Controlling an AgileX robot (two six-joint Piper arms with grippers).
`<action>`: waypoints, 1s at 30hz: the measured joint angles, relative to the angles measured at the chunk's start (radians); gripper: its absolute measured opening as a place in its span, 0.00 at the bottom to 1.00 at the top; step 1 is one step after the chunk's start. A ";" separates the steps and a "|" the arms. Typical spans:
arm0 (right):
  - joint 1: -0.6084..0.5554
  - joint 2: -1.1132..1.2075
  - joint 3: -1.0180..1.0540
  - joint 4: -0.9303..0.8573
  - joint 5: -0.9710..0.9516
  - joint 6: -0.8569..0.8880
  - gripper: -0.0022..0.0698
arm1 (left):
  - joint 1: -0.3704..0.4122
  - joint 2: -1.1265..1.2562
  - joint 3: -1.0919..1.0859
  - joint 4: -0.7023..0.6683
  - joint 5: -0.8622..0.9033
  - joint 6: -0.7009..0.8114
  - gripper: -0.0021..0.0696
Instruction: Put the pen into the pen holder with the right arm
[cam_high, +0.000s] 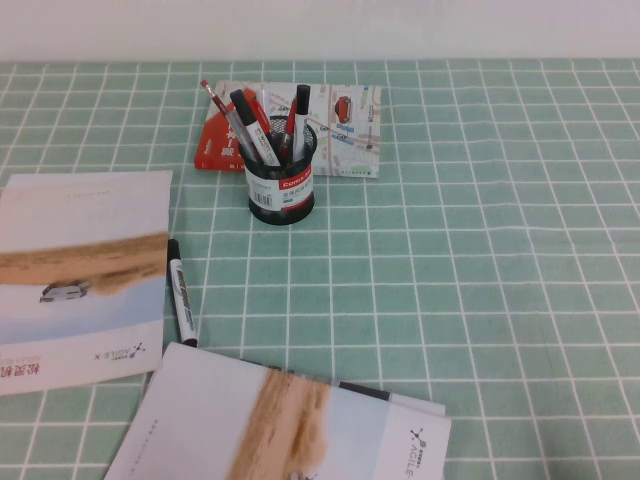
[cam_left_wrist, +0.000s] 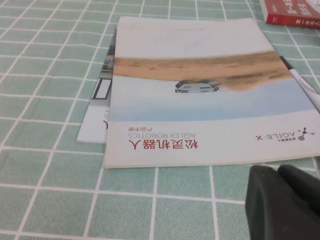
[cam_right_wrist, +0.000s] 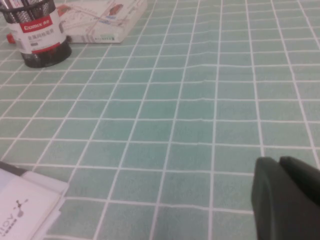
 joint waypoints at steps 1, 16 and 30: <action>0.000 0.000 0.000 0.000 0.000 0.000 0.00 | 0.000 0.000 0.000 0.000 0.000 0.000 0.02; 0.000 0.000 0.000 0.159 -0.055 0.000 0.00 | 0.000 0.000 0.000 0.000 0.000 0.000 0.02; 0.000 0.000 0.000 0.564 -0.211 -0.004 0.00 | 0.000 0.000 0.000 0.000 0.000 0.000 0.02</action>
